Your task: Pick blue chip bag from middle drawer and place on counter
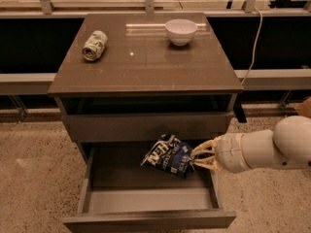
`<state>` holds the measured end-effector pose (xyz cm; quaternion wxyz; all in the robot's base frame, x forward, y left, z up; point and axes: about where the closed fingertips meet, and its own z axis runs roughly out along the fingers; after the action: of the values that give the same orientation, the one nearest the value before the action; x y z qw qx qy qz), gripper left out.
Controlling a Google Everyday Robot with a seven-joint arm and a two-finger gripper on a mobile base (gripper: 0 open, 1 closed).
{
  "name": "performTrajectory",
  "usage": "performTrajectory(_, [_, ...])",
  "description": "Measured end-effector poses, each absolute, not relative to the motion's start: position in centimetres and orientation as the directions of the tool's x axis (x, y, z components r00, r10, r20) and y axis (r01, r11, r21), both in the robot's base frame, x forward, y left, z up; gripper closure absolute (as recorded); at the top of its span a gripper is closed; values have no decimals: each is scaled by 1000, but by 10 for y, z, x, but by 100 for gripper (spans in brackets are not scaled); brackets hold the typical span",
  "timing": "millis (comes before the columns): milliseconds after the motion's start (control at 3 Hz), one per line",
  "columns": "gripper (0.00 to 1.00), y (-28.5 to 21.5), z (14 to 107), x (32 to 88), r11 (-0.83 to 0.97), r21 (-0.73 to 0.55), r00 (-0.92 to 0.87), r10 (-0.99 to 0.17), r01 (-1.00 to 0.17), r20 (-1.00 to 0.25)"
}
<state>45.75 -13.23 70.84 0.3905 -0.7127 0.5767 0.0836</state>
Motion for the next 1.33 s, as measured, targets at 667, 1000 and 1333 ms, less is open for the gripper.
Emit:
performTrajectory(667, [100,-133,804,459,-75,-567,416,-757,-821,-503])
performTrajectory(1000, [100,-129,857,457,-110,-606,457,-764,-788,-455])
performTrajectory(1333, [100,-129,908,461,-132,-633,477,-776,-763,-413])
